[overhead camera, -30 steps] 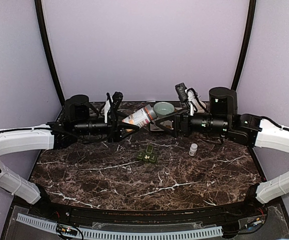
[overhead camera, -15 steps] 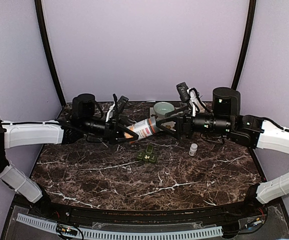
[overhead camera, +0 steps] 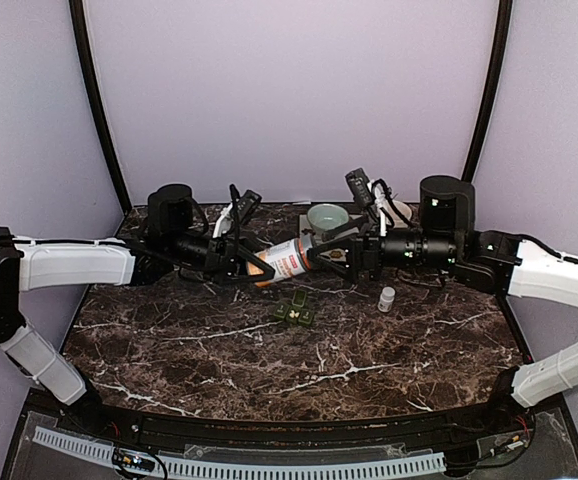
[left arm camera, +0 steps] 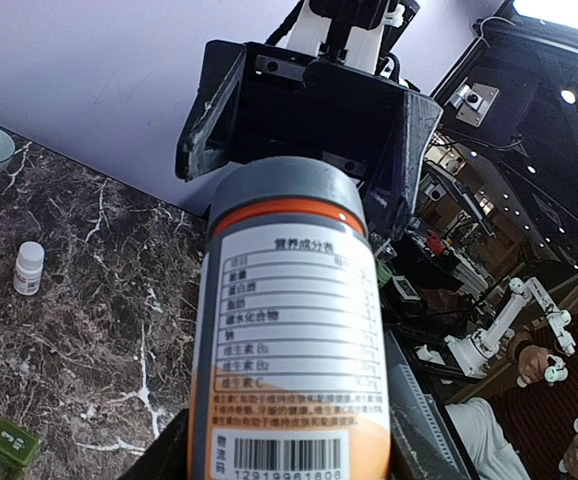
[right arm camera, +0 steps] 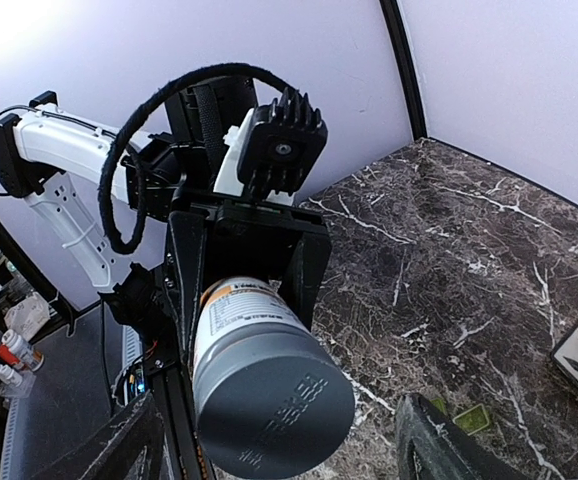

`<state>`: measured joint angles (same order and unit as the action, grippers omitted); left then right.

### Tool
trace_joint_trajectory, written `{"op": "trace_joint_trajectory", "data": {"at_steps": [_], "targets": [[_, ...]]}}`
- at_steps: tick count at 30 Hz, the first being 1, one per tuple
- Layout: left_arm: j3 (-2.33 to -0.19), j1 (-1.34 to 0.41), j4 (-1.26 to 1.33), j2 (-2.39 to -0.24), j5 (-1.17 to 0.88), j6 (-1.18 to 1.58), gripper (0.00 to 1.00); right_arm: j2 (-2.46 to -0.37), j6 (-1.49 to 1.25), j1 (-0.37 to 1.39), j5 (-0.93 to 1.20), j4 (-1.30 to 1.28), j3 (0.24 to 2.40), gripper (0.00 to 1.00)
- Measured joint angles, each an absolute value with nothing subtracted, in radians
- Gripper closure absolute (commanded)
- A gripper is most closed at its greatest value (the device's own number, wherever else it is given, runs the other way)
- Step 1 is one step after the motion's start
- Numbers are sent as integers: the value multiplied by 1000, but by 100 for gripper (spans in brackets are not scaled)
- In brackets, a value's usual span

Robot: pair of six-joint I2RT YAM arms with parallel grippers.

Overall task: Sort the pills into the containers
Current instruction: Screw the lid of the pill bottle onto the pill bottle.

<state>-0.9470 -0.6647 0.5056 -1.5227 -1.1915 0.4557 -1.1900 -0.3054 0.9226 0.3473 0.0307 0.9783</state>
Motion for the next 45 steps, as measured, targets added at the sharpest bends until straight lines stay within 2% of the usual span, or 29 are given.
{"op": "trace_joint_trajectory", "data": {"at_steps": [8, 13, 18, 25, 34, 40, 45], "targets": [[-950, -665, 537, -1532, -1233, 492, 100, -1218, -312, 923, 389, 44, 978, 22], [-950, -665, 548, -1546, -1251, 509, 100, -1227, -316, 923, 409, 56, 978, 26], [-950, -665, 555, -1554, -1268, 521, 100, -1242, -321, 923, 433, 60, 979, 40], [-952, -664, 569, -1562, -1289, 536, 100, -1259, -342, 921, 474, 72, 982, 78], [-958, -663, 554, -1562, -1293, 517, 100, -1267, -376, 914, 506, 80, 985, 87], [-974, -647, 440, -1544, -1238, 395, 100, -1313, -453, 894, 515, 66, 1021, 99], [-974, -644, 325, -1470, -1112, 244, 100, -1361, -542, 881, 520, 19, 1095, 100]]}}
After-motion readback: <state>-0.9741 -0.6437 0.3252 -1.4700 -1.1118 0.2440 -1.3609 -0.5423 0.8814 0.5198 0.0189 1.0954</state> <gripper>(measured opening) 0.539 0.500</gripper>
